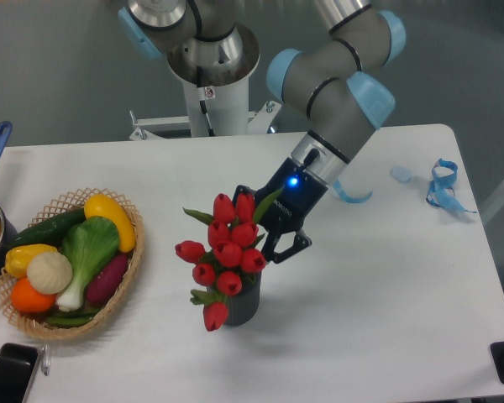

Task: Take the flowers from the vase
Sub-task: 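Lift the gripped tulips upward out of the grey vase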

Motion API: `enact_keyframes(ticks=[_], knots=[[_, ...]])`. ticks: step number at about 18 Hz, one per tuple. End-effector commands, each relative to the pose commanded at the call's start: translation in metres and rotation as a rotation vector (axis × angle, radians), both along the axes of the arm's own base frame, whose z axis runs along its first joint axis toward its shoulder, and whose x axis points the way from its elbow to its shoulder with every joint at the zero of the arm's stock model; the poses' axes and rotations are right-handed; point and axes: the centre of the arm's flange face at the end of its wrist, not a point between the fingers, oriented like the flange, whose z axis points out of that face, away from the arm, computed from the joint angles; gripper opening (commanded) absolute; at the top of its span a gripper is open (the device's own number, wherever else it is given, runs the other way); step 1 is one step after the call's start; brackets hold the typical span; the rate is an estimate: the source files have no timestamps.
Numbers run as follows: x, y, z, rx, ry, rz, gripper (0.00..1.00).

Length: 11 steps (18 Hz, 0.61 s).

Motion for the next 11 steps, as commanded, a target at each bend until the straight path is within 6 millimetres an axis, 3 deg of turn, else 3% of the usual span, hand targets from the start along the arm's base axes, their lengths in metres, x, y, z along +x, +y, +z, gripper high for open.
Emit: enact_keyframes(ticks=[5, 11], knots=[[0.009, -0.005, 0.026, 0.027, 0.012, 0.010, 0.49], [0.005, -0.007, 0.049, 0.043, 0.027, 0.031, 0.49]])
